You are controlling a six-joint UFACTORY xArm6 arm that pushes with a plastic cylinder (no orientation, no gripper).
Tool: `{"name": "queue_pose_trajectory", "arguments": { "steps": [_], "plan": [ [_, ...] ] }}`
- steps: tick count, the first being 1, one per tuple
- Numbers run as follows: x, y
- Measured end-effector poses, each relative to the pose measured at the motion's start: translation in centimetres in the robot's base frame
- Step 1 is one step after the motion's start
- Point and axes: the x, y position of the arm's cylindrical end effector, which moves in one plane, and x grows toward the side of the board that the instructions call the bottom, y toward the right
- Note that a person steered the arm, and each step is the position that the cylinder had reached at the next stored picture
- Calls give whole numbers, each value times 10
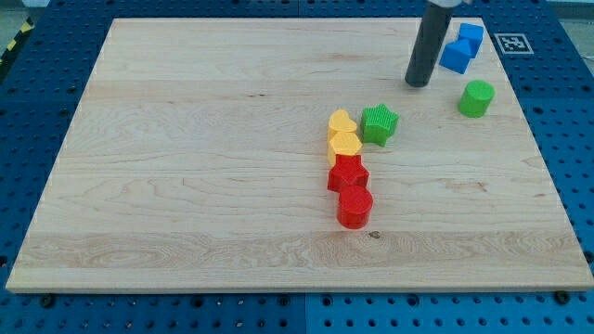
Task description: Move the green circle closer to green star
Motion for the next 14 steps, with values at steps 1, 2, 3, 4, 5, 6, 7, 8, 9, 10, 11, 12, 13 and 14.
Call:
{"name": "queue_pose_trajectory", "arguments": {
  "steps": [1,2,3,4,5,6,7,8,9,10,11,12,13,14],
  "plan": [
    [-5,30],
    [-2,55],
    [6,76],
    [16,91],
    [34,92],
    [40,88],
    [40,88],
    [41,99],
    [41,100],
    [51,101],
    [53,101],
    [53,94],
    [53,83],
    [54,98]
  ]
}}
